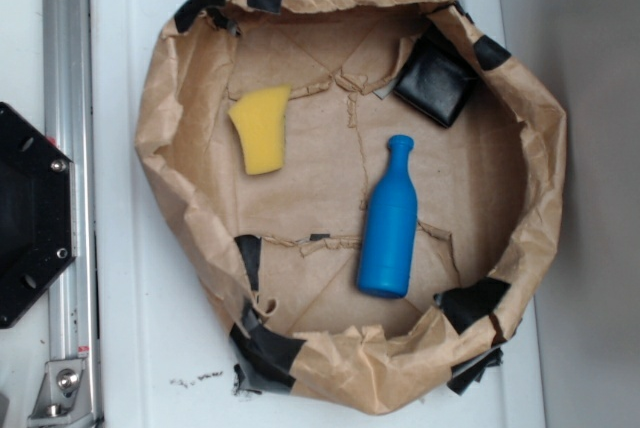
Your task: Grab the green sponge.
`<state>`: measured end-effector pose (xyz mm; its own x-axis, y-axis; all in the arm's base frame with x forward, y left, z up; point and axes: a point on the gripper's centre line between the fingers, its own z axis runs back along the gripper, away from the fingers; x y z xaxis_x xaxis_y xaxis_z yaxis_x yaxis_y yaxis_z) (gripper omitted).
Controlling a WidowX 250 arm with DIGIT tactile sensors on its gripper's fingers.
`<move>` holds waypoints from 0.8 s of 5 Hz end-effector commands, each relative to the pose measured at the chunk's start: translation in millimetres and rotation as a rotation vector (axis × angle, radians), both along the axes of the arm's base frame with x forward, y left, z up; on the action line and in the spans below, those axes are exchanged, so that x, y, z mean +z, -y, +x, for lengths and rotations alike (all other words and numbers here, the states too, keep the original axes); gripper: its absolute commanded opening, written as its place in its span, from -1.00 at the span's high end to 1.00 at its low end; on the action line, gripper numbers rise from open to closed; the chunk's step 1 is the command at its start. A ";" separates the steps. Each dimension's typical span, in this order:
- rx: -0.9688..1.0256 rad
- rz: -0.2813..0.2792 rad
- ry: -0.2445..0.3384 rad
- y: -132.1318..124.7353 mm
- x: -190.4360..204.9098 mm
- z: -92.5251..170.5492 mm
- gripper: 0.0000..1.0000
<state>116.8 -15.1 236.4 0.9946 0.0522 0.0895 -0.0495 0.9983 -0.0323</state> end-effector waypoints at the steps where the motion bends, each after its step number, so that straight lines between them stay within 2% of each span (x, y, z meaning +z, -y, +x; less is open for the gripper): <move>1: 0.000 0.000 0.000 0.0 0.0 0.0 -1.00; 2: -0.056 0.065 0.065 -20.1 -4.5 37.8 -1.00; 3: -0.161 0.070 0.047 -37.7 -23.0 77.2 -1.00; 4: -0.374 0.140 -0.031 -41.2 -60.3 100.6 -1.00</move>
<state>214.7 32.1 168.8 0.9497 -0.3131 0.0110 0.3110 0.9464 0.0869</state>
